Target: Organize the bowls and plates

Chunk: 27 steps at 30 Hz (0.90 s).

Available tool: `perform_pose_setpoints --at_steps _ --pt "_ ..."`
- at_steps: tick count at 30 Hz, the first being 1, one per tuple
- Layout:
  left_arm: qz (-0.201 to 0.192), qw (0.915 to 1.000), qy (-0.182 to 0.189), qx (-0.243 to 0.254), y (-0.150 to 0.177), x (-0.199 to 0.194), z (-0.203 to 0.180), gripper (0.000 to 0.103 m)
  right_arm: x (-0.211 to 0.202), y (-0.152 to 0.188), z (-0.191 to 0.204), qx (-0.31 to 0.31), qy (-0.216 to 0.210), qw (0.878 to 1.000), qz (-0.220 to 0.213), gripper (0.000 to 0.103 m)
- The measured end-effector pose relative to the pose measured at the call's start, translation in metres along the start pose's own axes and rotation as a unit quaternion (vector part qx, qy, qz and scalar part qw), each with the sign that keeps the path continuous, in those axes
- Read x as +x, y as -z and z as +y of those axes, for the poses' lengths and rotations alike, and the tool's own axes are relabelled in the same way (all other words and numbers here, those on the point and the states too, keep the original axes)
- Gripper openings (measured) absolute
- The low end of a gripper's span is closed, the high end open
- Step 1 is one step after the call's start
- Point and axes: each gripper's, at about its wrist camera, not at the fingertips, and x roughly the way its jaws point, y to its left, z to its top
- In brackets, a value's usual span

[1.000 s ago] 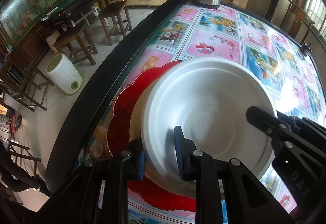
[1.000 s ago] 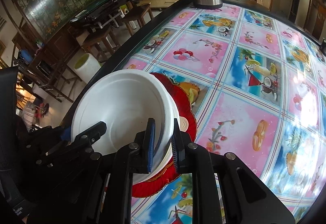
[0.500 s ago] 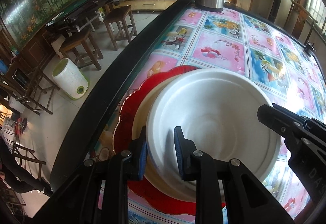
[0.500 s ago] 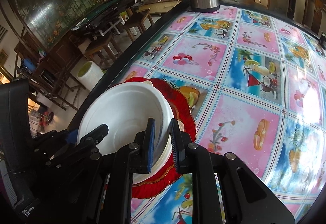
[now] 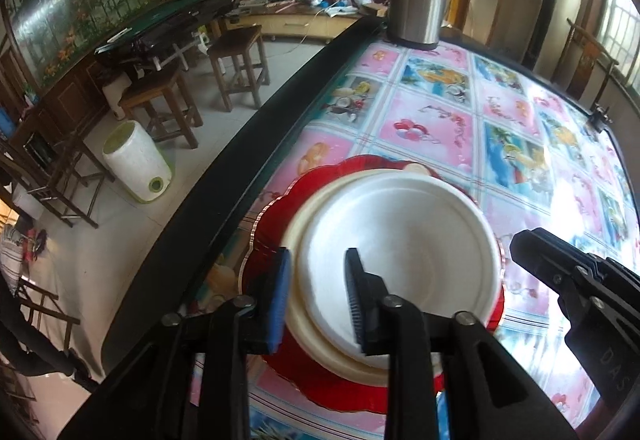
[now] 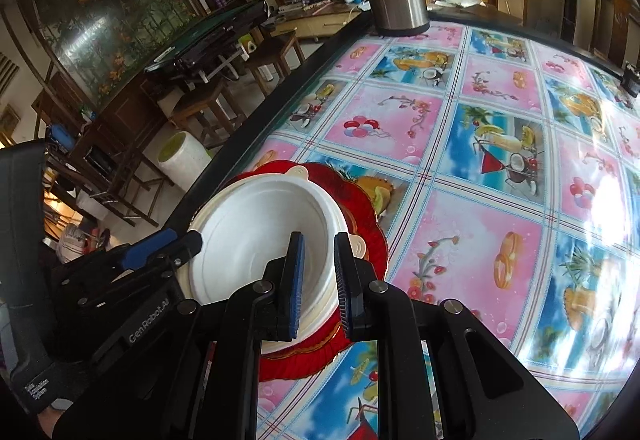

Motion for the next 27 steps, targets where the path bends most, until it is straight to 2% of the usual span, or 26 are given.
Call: perform_pose_setpoints --at_steps 2,4,5,8,9,16,20,24,27 --pt "-0.018 0.9998 -0.001 0.002 0.004 -0.004 -0.005 0.056 -0.009 0.006 0.0 0.0 0.013 1.0 -0.015 0.015" --pt "-0.049 0.9988 -0.005 0.0 0.009 -0.011 -0.01 0.063 -0.018 0.013 -0.001 -0.002 0.033 0.999 -0.032 0.015" --pt "-0.061 0.9981 -0.005 -0.003 0.011 -0.014 -0.011 0.065 -0.022 0.016 -0.002 -0.002 0.047 0.998 -0.041 0.019" --pt "-0.083 0.9964 0.003 -0.014 0.016 -0.021 -0.011 0.073 -0.029 0.026 -0.005 0.0 0.076 0.995 -0.059 0.051" --pt "-0.094 0.9954 0.003 -0.018 0.018 -0.023 -0.011 0.073 -0.03 0.03 -0.005 -0.002 0.082 0.995 -0.062 0.053" --pt "-0.145 0.9894 0.007 -0.002 0.034 -0.029 -0.009 0.077 -0.034 0.047 -0.011 0.011 0.086 0.993 -0.078 0.053" --pt "-0.148 0.9883 0.036 -0.011 0.039 -0.026 -0.002 0.079 -0.036 0.053 -0.012 0.011 0.091 0.992 -0.092 0.053" --pt "-0.154 0.9879 0.02 -0.011 0.04 -0.025 0.001 0.079 -0.035 0.057 -0.009 0.012 0.093 0.991 -0.092 0.053" --pt "-0.157 0.9875 0.013 0.008 0.041 -0.025 -0.001 0.079 -0.034 0.058 -0.008 0.016 0.085 0.992 -0.088 0.053"
